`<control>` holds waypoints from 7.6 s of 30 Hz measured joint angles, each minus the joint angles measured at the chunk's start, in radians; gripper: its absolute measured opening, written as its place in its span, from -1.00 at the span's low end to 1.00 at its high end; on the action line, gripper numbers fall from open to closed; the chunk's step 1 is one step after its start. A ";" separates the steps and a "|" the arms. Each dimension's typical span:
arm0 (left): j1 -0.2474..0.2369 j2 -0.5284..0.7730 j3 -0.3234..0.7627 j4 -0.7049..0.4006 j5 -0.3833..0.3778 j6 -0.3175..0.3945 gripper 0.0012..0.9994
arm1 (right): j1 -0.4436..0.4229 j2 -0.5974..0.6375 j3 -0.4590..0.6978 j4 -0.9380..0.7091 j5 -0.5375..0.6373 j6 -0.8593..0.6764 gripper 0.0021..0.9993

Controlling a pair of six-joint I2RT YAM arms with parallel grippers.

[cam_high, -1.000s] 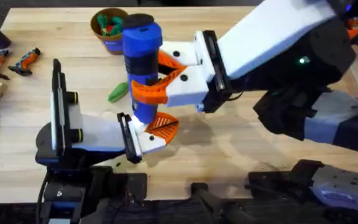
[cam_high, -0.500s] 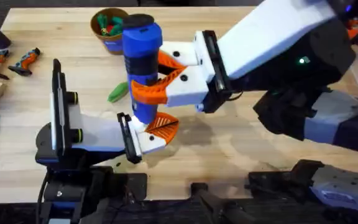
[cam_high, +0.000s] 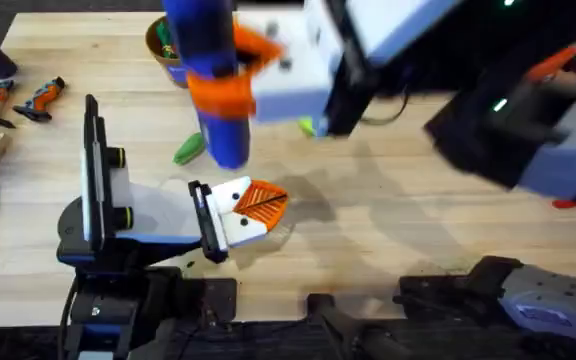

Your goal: Pick up the gripper from the table and insert it into the empty holder that is missing its gripper. Then pick up a screw, insert it into the mounting hole, and use the screwdriver to tighten it. Finally, clean up the table by picking up the vegetable and placing it into the bucket.

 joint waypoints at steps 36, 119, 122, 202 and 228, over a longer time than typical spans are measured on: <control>0.000 0.000 0.000 0.000 0.000 0.019 -0.98 | -0.451 0.221 0.493 -1.728 0.915 -1.303 -0.95; 0.205 0.915 1.089 -0.977 -0.900 0.441 0.97 | -0.349 -0.430 0.114 -1.738 1.146 0.060 0.98; 0.205 0.938 1.089 -0.983 -0.933 0.445 0.97 | -0.349 -0.430 0.114 -1.736 1.145 0.061 0.98; 0.103 1.681 1.054 -0.785 -1.135 0.822 0.97 | -0.349 -0.430 0.114 -1.743 1.146 0.061 0.98; 0.104 1.680 1.055 -0.783 -1.140 0.815 -0.94 | -0.349 -0.430 0.114 -1.743 1.146 0.064 0.98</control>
